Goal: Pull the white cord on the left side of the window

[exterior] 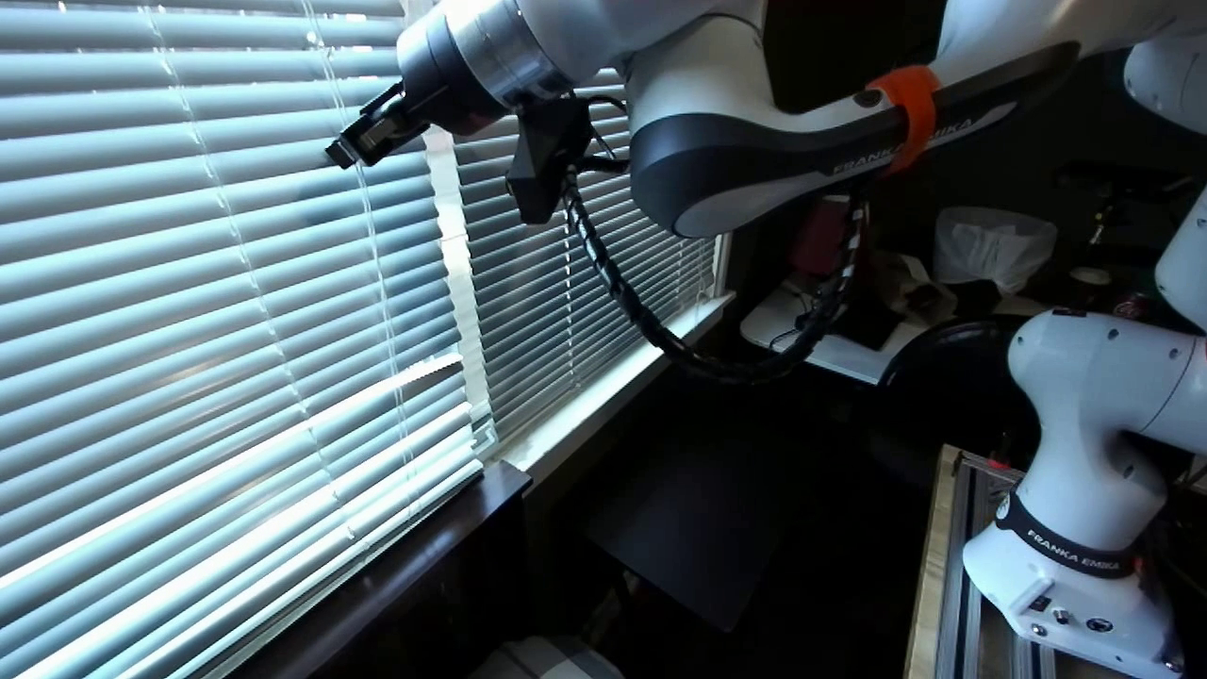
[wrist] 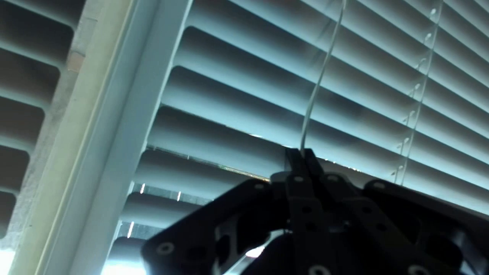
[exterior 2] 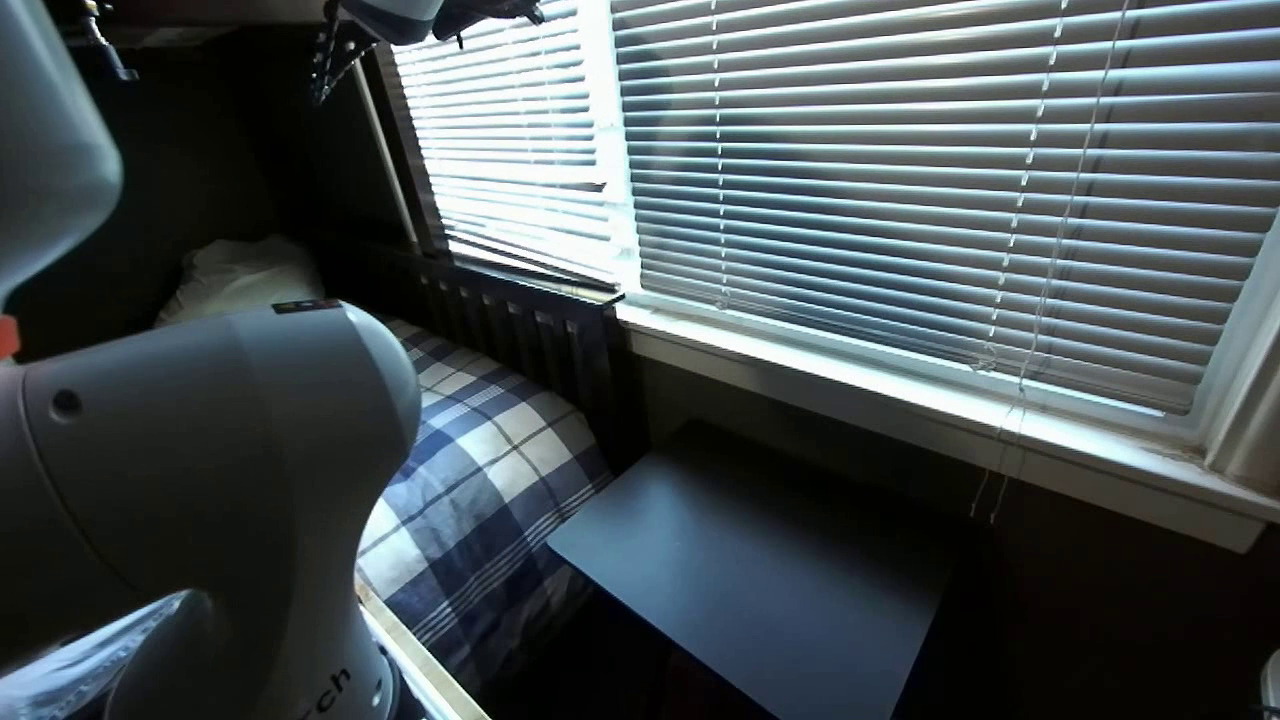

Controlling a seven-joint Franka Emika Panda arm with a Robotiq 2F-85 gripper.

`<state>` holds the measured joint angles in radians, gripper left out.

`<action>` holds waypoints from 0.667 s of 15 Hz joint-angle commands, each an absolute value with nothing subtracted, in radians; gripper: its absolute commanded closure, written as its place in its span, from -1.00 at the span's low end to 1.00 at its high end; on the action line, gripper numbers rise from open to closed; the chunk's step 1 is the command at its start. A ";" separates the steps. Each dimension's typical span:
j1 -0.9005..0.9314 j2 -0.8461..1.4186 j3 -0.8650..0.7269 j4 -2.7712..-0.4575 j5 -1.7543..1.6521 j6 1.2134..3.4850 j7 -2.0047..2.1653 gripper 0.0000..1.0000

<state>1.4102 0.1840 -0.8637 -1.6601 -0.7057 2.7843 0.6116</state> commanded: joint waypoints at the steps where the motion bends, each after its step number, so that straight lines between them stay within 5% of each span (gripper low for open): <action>1: 1.471 0.144 -0.905 -1.693 -0.836 2.678 0.699 0.99; 2: 1.475 0.135 -0.904 -1.699 -0.854 2.673 0.706 0.99; 3: 1.475 0.131 -0.903 -1.702 -0.869 2.680 0.713 0.46; 4: 1.476 0.121 -0.895 -1.712 -0.866 2.685 0.711 0.45; 10: 1.488 0.004 -0.828 -1.867 -0.702 2.627 0.636 -0.44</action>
<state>1.4665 0.1075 -0.8560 -1.7515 -0.7679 2.6939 0.6758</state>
